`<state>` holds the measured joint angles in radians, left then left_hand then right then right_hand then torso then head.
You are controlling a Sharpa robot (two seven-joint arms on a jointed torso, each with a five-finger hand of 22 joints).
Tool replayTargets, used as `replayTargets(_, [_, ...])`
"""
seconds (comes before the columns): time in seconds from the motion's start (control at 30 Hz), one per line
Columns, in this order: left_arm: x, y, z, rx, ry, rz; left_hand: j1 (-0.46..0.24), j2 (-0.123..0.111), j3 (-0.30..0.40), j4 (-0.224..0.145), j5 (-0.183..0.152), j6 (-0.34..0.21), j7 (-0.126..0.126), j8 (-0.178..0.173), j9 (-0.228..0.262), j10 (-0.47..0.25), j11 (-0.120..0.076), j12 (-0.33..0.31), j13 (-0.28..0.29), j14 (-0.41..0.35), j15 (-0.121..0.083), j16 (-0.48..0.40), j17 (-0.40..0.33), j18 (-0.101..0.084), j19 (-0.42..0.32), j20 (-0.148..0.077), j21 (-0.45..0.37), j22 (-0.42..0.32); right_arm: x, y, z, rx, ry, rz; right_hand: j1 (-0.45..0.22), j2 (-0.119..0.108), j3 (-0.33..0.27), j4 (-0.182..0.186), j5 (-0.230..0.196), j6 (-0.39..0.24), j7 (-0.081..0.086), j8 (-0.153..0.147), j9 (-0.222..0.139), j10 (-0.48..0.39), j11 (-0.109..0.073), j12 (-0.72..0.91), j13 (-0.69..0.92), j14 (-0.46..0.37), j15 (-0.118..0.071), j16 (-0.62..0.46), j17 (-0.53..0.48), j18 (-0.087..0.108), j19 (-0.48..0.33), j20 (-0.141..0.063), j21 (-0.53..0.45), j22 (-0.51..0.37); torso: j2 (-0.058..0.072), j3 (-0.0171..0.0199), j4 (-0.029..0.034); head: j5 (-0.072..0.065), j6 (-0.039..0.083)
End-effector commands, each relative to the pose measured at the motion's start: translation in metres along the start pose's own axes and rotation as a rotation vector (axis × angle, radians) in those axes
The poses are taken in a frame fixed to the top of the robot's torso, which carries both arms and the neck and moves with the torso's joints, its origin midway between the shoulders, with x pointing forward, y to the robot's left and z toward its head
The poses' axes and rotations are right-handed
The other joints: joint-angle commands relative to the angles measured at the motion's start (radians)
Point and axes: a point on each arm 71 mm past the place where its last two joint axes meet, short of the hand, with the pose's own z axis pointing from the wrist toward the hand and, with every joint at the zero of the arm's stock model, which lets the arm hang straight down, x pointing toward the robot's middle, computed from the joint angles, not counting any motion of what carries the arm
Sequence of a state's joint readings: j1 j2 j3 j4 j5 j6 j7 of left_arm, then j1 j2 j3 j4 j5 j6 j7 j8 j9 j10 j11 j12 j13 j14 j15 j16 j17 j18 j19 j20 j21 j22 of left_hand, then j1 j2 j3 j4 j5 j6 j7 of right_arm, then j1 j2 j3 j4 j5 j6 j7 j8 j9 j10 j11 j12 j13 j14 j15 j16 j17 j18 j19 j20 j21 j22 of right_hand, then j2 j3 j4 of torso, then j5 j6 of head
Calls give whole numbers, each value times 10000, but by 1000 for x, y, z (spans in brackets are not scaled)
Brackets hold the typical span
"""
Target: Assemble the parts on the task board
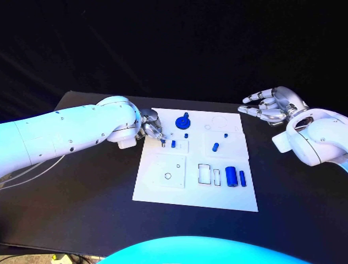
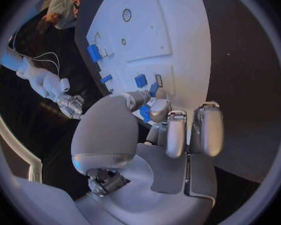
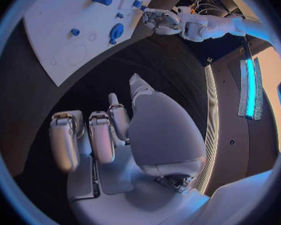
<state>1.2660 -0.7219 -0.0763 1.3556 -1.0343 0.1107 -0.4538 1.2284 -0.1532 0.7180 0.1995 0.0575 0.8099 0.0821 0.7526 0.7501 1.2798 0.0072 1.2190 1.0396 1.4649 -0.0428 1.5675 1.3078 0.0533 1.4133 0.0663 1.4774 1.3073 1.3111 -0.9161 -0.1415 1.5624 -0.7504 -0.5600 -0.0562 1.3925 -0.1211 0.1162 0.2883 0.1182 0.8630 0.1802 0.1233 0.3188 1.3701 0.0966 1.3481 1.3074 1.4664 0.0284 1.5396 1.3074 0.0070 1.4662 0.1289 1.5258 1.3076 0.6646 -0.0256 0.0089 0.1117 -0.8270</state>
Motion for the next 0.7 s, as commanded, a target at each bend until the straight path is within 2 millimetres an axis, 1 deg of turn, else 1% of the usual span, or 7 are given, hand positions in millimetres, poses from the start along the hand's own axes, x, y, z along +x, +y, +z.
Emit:
replayTargets(0.03, [2,-1,1,75,201,208,-42,47,1650,-1563,40,38,-6,45,-13,80,-13,66,9,1059,-65,33,2630,-62,71,-14,39,773,1,1,0,-114,98,-24,-76,47,-33,-25,32,-26,9,30,-13,-45,-10,19,508,789,-97,-61,1589,58,796,-73,-17,2299,4,-3,1,-5,-22])
replayTargets(0.17, [3,-1,1,51,248,230,-42,47,1650,-1563,40,38,-6,45,-13,80,-13,66,9,1059,-65,33,2630,-62,71,-14,39,773,1,1,0,-111,101,-24,-76,47,-33,-25,32,-26,9,30,-13,-45,-10,19,508,789,-97,-61,1589,58,796,-73,-17,2299,-2,4,1,-2,-33])
replayTargets(0.4, [5,0,1,7,320,257,-42,47,1650,-1563,40,38,-6,45,-13,80,-13,66,9,1059,-65,33,2630,-62,71,-14,39,773,1,1,0,-111,107,-24,-76,47,-33,-25,32,-26,9,30,-13,-45,-10,19,508,789,-97,-61,1589,58,796,-73,-17,2299,0,3,5,1,-40])
replayTargets(0.7, [8,0,3,-17,391,264,-42,47,1650,-1563,40,38,-6,45,-13,80,-13,66,9,1059,-65,33,2630,-62,71,-14,39,773,2,1,0,-115,117,-23,-96,51,-29,-25,60,-31,6,49,-21,-35,-14,29,512,792,-102,-60,1596,59,796,-78,-21,2298,8,7,-14,2,-38])
